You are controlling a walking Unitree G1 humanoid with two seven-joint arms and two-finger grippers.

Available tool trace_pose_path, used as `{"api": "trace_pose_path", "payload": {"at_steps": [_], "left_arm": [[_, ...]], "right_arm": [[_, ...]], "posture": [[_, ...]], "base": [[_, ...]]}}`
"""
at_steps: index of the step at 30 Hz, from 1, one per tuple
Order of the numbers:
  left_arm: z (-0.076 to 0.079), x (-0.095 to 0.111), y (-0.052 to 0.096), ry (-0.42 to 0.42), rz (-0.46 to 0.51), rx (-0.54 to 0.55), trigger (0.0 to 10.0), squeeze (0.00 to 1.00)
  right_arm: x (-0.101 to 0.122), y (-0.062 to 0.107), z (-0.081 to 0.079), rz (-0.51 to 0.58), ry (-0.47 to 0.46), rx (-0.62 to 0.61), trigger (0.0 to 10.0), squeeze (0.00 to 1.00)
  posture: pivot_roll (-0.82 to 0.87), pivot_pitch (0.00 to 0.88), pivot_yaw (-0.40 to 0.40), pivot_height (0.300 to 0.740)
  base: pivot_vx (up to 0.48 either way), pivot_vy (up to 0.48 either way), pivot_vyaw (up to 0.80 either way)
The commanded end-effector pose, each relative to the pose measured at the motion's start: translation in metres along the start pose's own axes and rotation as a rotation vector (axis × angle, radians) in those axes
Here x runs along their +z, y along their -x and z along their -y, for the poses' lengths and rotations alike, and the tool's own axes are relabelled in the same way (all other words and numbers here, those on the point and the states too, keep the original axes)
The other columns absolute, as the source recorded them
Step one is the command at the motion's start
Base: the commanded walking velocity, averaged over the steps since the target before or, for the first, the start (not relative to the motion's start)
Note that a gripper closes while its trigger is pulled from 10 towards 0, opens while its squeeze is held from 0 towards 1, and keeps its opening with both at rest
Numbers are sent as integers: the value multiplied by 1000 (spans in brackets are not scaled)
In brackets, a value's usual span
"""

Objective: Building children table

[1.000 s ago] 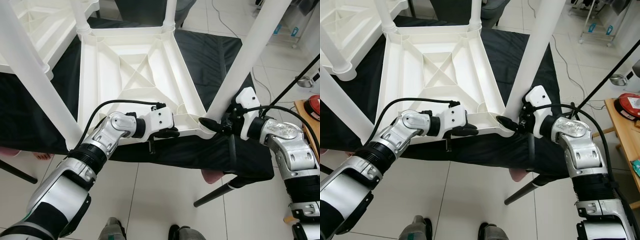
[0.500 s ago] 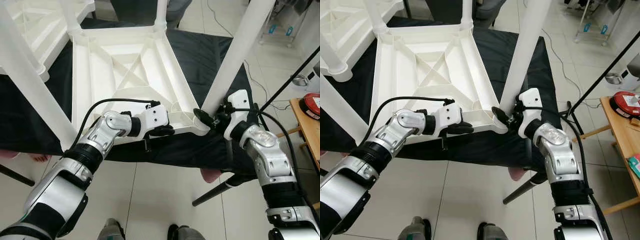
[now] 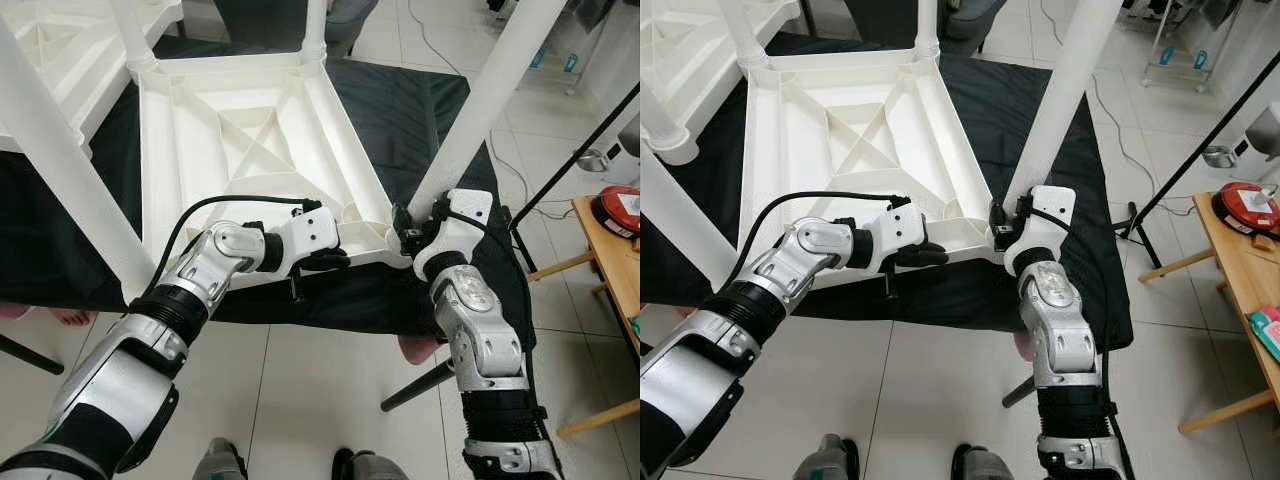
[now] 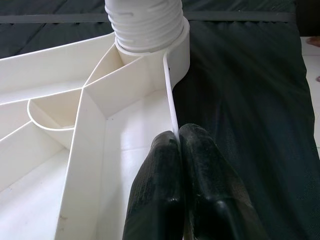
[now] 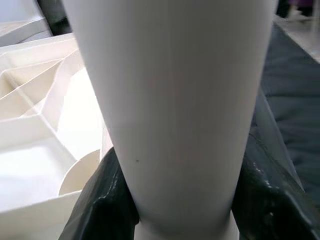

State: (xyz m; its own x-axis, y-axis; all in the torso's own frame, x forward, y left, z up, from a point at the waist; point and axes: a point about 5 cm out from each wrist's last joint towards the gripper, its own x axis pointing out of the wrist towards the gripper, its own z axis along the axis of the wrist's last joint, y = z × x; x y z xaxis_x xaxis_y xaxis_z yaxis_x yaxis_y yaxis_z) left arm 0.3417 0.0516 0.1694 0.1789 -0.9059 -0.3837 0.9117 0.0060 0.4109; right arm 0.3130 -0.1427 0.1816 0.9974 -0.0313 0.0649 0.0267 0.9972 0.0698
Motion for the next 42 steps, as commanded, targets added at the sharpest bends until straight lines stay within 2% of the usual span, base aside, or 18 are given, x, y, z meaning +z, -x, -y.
{"api": "trace_pose_path", "payload": {"at_steps": [1, 4, 5, 7, 8, 12, 13, 16, 17, 20, 23, 27, 33, 34, 35, 36, 39, 42], "left_arm": [[28, 6, -12, -47, 60, -322, 0, 0], [28, 6, -12, -48, 58, -323, 0, 0], [27, 6, -12, -48, 57, -322, 0, 0], [27, 6, -12, -49, 55, -322, 0, 0], [26, 6, -12, -50, 53, -321, 0, 0], [25, 7, -12, -50, 54, -319, 0, 0], [25, 7, -12, -50, 54, -319, 0, 0], [25, 7, -11, -50, 54, -319, 0, 0], [25, 7, -11, -50, 54, -319, 0, 0], [25, 7, -11, -51, 54, -319, 0, 0], [25, 7, -10, -52, 55, -321, 0, 0], [25, 7, -10, -52, 55, -321, 0, 0], [25, 7, -9, -50, 56, -318, 0, 0], [25, 7, -9, -49, 55, -317, 0, 0], [25, 7, -9, -49, 55, -317, 0, 0], [25, 6, -9, -49, 54, -316, 0, 0], [25, 6, -9, -49, 54, -316, 0, 0], [25, 6, -9, -49, 56, -317, 0, 0]], "right_arm": [[-40, 12, 53, -206, -25, -353, 0, 0], [-25, 10, 43, -112, 17, -326, 0, 0], [-18, 8, 39, -71, 48, -284, 10000, 0], [-4, 3, 31, 0, 98, -173, 10000, 0], [4, 0, 29, 44, 137, -75, 10000, 1000], [16, -1, 21, 87, 158, 82, 10000, 1000], [21, -1, 17, 103, 158, 152, 10000, 435], [24, 0, 14, 112, 157, 193, 10000, 435], [31, 3, 10, 125, 164, 318, 10000, 0], [37, 6, 7, 129, 181, 468, 10000, 0], [38, 16, 12, 9, 329, 926, 10000, 0], [37, 15, 14, -12, 346, 960, 10000, 0], [33, -3, 18, -71, 386, 1009, 10000, 0], [30, -6, 17, -73, 383, 976, 941, 0], [30, -6, 17, -73, 383, 976, 941, 0], [28, -8, 18, -78, 379, 964, 0, 0], [26, -10, 18, -83, 371, 935, 0, 0], [13, -15, 19, -111, 360, 803, 0, 0]], "posture": [[129, 181, -24, 740], [129, 181, -24, 740], [126, 177, -22, 740], [125, 175, -21, 740], [125, 174, -22, 740], [125, 173, -24, 740], [125, 173, -24, 740], [125, 173, -24, 740], [126, 173, -26, 740], [127, 173, -26, 740], [127, 172, -26, 740], [127, 172, -26, 740], [131, 172, -28, 740], [138, 172, -31, 740], [138, 172, -31, 740], [138, 172, -31, 740], [138, 172, -31, 740], [137, 169, -32, 740]], "base": [[0, 0, 0], [0, 0, 0], [0, 0, 0], [0, 0, 0], [0, 0, 0], [0, 0, 0], [0, 0, 0], [0, 0, 0], [0, 0, 0], [0, 0, 0], [0, 0, 0], [0, 0, 0], [0, 0, 0], [0, 0, 0], [0, 0, 0], [0, 0, 0], [0, 0, 0], [0, 0, 0]]}}
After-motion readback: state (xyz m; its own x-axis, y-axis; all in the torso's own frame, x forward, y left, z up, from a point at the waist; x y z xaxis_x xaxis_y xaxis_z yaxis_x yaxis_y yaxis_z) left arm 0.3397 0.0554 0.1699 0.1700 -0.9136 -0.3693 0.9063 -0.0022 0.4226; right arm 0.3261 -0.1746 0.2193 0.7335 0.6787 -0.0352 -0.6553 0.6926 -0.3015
